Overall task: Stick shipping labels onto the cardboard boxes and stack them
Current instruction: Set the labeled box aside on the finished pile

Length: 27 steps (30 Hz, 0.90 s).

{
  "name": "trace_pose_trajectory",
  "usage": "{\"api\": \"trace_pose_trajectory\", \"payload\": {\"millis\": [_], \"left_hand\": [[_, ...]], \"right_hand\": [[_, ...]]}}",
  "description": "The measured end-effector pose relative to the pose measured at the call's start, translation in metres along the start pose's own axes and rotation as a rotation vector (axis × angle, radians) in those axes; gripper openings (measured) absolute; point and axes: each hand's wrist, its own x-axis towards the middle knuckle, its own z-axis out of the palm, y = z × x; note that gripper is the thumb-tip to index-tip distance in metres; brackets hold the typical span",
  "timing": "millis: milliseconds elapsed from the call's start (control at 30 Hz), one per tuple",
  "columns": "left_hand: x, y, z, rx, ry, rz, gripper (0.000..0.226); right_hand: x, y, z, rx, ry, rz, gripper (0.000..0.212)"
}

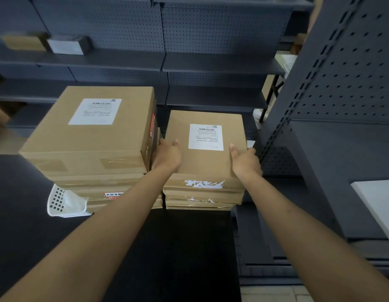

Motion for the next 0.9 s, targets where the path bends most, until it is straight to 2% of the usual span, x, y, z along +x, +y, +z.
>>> {"api": "trace_pose_trajectory", "payload": {"millis": [367, 633, 900], "left_hand": [[-0.008, -0.001, 0.003, 0.145, 0.061, 0.075, 0.058], [-0.008, 0.002, -0.003, 0.107, 0.022, 0.063, 0.059], [-0.008, 0.009, -0.012, 0.064, -0.041, 0.115, 0.061]], "right_hand": [[-0.003, 0.001, -0.001, 0.007, 0.005, -0.001, 0.067], [-0.003, 0.002, -0.002, 0.0, -0.006, -0.024, 0.071], [0.002, 0.004, -0.012, 0.016, -0.119, -0.066, 0.071]]}}
